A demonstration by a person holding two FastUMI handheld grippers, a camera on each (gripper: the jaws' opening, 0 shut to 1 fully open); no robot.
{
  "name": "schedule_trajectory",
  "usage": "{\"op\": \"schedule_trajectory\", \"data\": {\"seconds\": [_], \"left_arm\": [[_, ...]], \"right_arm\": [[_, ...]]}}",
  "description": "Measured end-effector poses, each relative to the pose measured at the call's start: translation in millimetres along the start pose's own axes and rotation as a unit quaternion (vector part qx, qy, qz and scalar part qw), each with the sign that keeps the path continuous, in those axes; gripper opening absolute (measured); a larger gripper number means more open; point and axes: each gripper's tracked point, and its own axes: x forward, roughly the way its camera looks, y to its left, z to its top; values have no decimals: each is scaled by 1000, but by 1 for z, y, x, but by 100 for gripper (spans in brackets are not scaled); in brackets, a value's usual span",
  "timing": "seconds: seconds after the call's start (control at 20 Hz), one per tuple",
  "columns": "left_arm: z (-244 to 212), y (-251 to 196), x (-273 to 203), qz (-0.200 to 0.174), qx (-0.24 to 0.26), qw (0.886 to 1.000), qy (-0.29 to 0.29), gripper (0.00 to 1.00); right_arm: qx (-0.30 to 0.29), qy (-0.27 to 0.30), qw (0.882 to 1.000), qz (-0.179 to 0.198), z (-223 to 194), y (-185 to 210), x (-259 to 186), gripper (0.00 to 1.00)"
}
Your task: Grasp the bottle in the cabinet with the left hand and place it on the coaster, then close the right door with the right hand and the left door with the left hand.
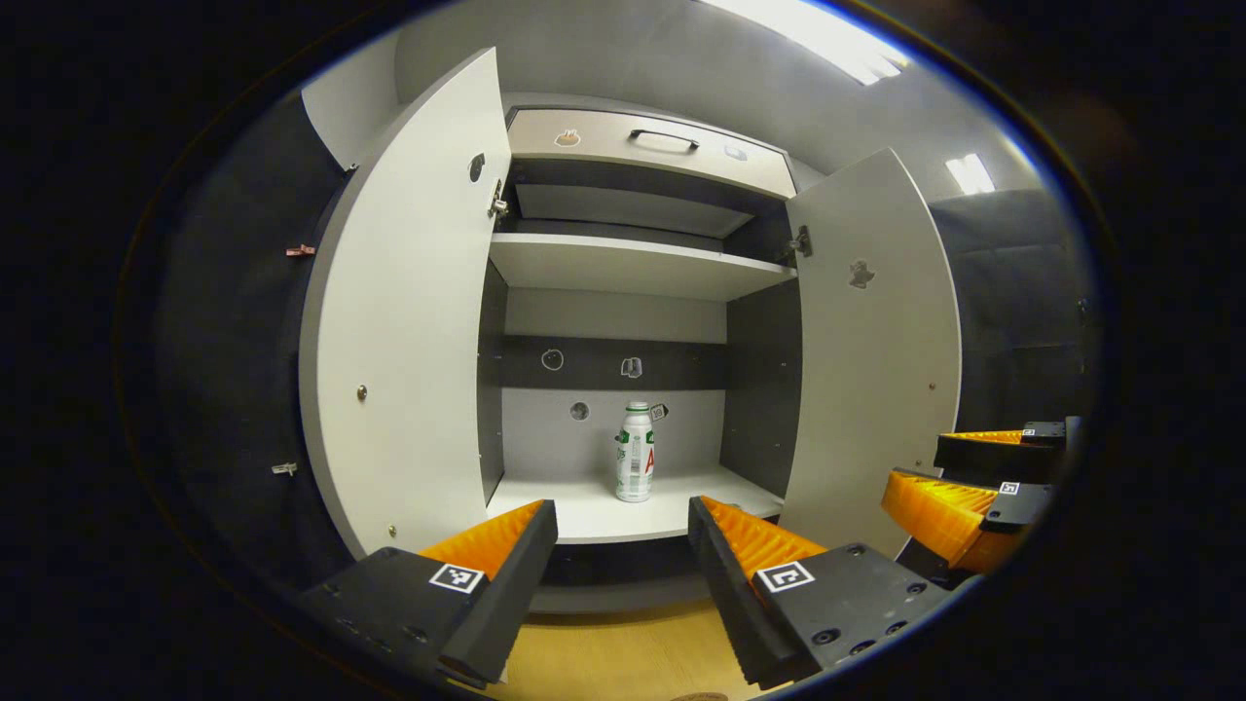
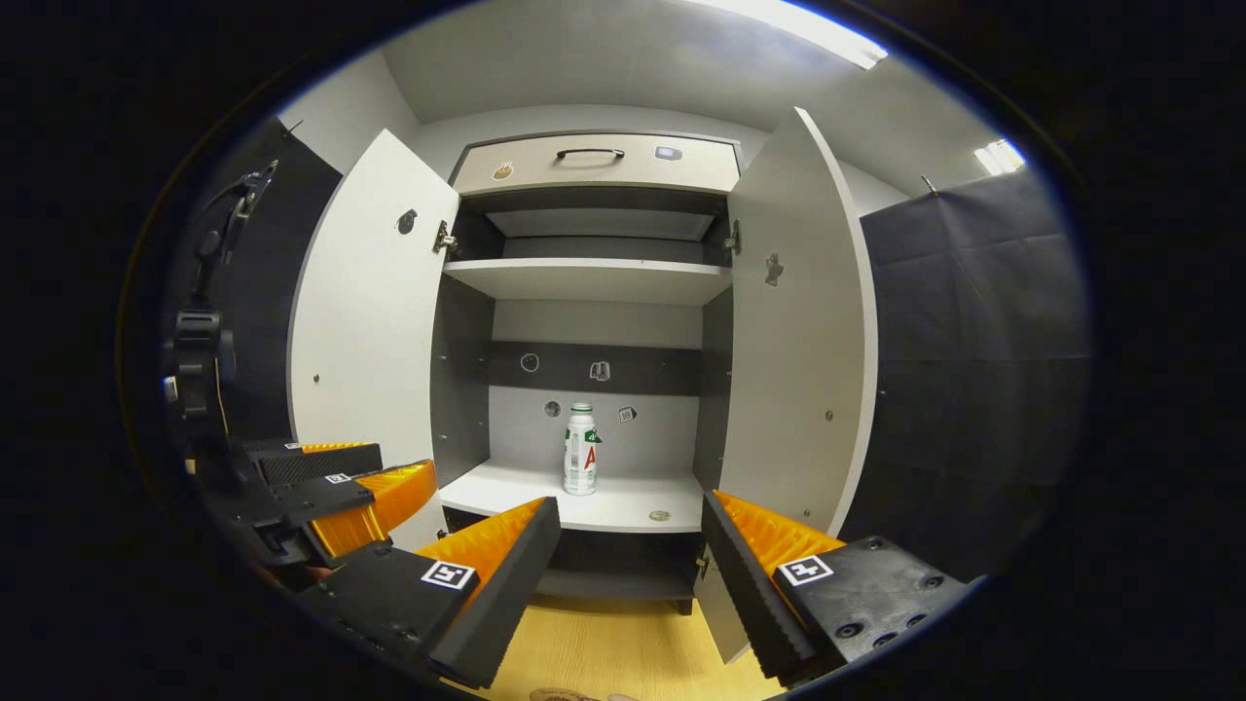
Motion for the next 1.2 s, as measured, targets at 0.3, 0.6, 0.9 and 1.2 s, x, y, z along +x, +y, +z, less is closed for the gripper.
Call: {"op": "schedule_trajectory", "data": {"seconds": [0.3, 0.6, 0.9, 1.2], "left_arm": [[3, -9, 64, 16, -3, 1000, -9, 86], [2, -22, 143, 22, 6, 1000, -7, 86], [-13, -28, 211, 17, 15, 1000, 4, 86], [-30, -31, 269, 0, 17, 1000, 6, 86]], "right_arm": [[-40, -28, 998, 44, -3, -5, 61, 97], [-59, -1, 995, 80, -33, -21, 118, 97], [-56, 45, 992, 104, -72, -34, 156, 97], [-42, 67, 986, 144, -93, -25, 170, 97]]}}
